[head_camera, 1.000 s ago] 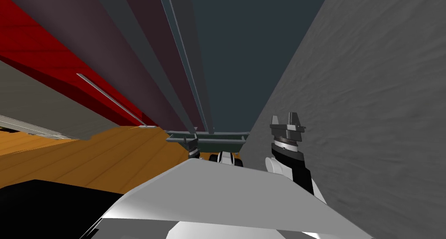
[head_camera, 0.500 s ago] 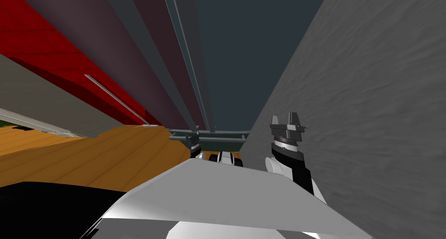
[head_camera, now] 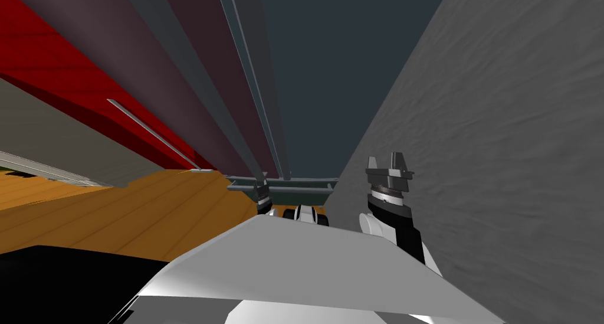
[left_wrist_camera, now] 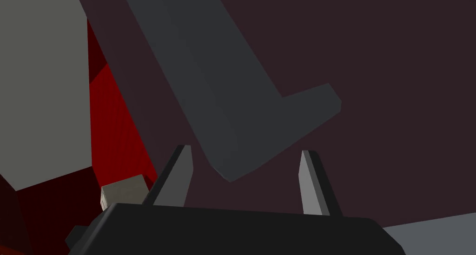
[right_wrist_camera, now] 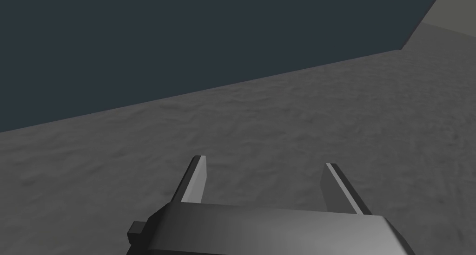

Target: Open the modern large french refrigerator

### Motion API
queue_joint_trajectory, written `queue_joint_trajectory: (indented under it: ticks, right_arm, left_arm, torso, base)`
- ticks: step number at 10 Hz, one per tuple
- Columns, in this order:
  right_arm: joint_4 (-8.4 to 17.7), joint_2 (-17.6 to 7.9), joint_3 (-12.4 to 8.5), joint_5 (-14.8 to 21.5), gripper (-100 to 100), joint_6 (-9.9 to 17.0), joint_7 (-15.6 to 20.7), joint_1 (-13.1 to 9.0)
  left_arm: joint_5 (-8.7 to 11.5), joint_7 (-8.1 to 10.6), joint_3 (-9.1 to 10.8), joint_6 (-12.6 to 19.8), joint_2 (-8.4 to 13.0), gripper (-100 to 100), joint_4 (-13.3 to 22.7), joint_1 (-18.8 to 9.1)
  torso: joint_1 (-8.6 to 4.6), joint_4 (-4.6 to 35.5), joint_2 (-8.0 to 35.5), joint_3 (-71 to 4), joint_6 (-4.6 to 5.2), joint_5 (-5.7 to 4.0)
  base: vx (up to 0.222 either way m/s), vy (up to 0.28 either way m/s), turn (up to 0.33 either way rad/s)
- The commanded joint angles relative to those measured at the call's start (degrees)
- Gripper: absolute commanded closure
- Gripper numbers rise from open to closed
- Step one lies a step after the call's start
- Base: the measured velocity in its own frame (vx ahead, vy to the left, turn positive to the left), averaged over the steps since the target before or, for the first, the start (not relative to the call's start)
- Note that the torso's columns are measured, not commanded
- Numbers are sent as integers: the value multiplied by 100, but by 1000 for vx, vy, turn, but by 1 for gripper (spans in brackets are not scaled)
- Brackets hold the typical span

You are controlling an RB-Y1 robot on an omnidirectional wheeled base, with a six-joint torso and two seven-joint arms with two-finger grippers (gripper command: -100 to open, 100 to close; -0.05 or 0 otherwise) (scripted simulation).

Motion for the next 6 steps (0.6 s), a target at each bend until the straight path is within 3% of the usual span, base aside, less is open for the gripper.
queue_joint_trajectory:
  ticks: [1,4,5,6]
  right_arm:
    - [0,0,0,0,0,0,0,0]
    - [0,0,0,0,0,0,0,0]
    - [0,0,0,0,0,0,0,0]
    - [0,0,0,0,0,0,0,0]
  left_arm:
    - [-6,74,-30,-242,-2,100,78,104]
    - [-12,138,-73,-459,-21,100,171,239]
    - [2,118,-45,-384,-4,100,131,226]
    - [-93,287,-161,-208,101,100,50,185]
  torso:
    - [-3,-6,4,3,0,6]
    - [-9,-17,-5,1,8,17]
    - [-14,-17,-8,-1,11,15]
    - [-8,-14,-7,-2,9,12]
  base:
    - [29,7,-19]
    - [22,-2,-19]
    - [9,1,4]
    - [-141,108,-75]
